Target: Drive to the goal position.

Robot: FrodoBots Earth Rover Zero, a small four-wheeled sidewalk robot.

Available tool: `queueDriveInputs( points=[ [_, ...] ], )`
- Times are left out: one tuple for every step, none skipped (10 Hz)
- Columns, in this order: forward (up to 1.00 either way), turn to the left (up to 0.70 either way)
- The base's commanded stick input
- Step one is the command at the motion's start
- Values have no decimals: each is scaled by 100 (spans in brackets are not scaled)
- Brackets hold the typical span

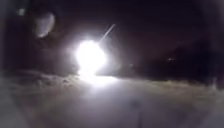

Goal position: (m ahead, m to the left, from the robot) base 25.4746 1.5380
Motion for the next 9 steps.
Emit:
queueDriveInputs(
  points=[
    [100, 13],
    [100, 9],
    [100, 5],
    [100, 5],
    [100, 5],
    [100, 5],
    [100, 5],
    [100, 5],
    [100, 5]
  ],
)
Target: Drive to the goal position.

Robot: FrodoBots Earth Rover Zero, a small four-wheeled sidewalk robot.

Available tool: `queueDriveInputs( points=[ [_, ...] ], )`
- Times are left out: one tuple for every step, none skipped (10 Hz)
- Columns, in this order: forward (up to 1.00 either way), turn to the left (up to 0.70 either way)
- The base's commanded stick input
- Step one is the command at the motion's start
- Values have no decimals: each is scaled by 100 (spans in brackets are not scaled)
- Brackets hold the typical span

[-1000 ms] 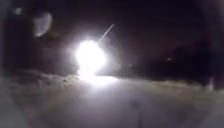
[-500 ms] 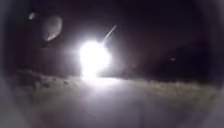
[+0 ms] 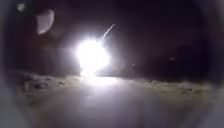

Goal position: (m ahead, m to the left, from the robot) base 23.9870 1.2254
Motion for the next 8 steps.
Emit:
queueDriveInputs(
  points=[
    [100, 5],
    [100, 5],
    [100, 5],
    [100, 5],
    [100, 5],
    [100, 5],
    [100, 5],
    [100, 5]
  ],
)
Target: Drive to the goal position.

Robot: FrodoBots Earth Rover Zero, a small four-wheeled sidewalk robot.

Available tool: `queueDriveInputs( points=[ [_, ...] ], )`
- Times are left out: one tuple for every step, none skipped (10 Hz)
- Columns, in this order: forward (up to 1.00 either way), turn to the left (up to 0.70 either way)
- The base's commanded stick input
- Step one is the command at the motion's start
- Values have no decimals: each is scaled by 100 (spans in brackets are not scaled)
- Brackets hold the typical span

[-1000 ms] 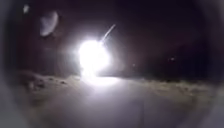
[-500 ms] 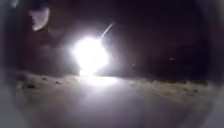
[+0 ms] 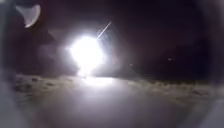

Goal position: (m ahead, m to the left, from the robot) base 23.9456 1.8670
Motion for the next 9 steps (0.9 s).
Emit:
queueDriveInputs(
  points=[
    [100, 5],
    [100, 8],
    [100, 18],
    [100, 19],
    [100, 19],
    [100, 19],
    [100, 19],
    [100, 18],
    [100, 17]
  ],
)
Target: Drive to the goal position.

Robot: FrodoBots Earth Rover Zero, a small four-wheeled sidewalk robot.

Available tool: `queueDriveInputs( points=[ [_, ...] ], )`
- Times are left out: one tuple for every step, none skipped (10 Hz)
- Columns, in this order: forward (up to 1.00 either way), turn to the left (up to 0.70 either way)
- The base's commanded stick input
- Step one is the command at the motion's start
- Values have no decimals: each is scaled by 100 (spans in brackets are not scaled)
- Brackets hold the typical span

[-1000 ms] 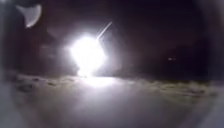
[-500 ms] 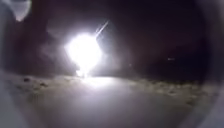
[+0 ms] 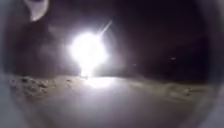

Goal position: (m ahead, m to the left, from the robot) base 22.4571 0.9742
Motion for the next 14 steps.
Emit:
queueDriveInputs(
  points=[
    [100, 15],
    [100, 13],
    [100, 13],
    [100, 13],
    [100, 12],
    [100, 12],
    [100, 10],
    [100, 8],
    [100, 6],
    [100, 5],
    [100, 5],
    [100, 5],
    [100, 4],
    [100, 4]
  ],
)
